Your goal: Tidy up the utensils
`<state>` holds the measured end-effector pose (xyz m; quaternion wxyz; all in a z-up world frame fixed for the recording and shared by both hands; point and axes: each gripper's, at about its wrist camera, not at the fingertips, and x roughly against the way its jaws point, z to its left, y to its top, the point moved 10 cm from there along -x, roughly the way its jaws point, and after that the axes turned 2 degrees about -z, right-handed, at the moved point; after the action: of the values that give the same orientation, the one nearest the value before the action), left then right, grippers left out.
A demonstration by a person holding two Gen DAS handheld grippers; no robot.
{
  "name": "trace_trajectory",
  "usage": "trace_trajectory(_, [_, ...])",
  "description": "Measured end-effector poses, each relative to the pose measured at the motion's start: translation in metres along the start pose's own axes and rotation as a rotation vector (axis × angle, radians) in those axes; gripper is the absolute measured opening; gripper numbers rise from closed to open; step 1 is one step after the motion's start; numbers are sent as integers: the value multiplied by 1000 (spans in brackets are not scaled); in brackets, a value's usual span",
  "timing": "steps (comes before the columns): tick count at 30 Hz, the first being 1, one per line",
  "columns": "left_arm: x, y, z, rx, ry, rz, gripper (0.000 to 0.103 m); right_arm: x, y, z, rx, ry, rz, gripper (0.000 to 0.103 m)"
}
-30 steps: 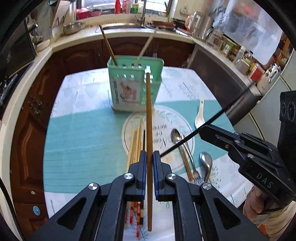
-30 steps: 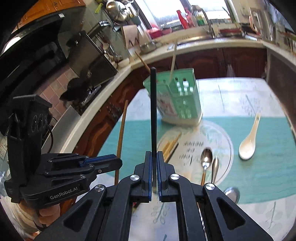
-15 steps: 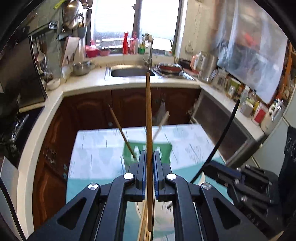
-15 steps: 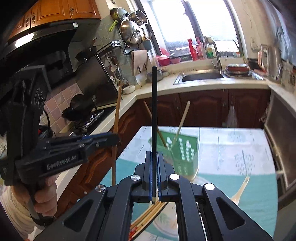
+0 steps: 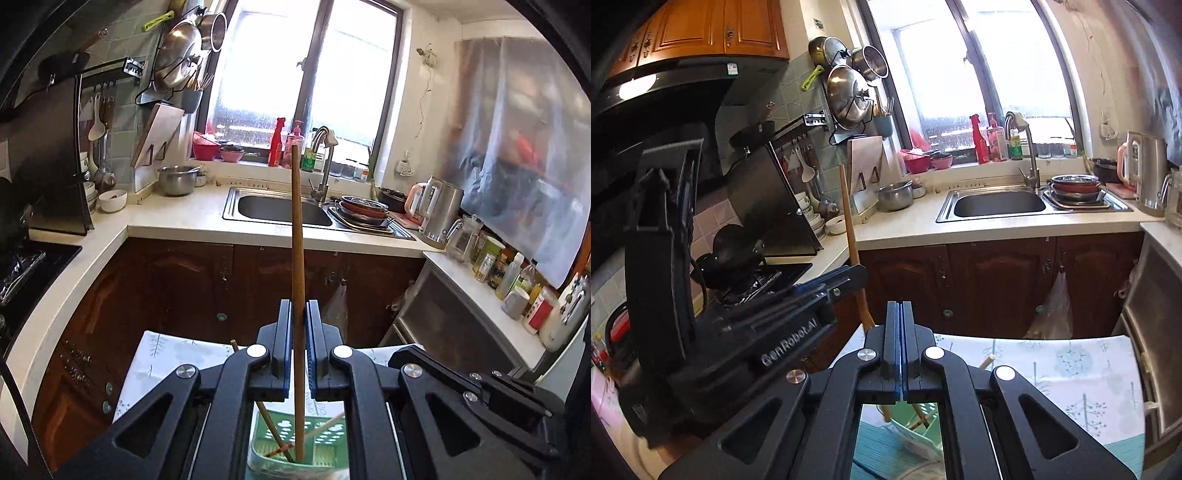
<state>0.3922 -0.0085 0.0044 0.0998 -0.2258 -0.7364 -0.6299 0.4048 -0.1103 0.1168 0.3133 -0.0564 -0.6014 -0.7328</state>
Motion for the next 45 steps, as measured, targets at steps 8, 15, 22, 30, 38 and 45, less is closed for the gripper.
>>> trace_trajectory(8, [-26,-52,0,-76,8,8,5,-54,-51,-32,-29,14,80,0])
trace_trajectory(15, [-22,-84,11,-55,20,74,66,-67,-129,-55,-53,45,198,0])
trace_trajectory(22, [15,-94,18,-91,32,163,83,-53,-169,-58,-60,73,227,1])
trace_trajectory(30, [63,-125,40,-57,44,290,89,-10,-208,-32,-31,145,277,16])
trace_trajectory(38, [99,-176,59,-29,74,351,89,23,-255,-5,7,163,334,17])
trace_trajectory(45, [102,-221,85,51,158,415,89,21,-294,5,46,155,423,17])
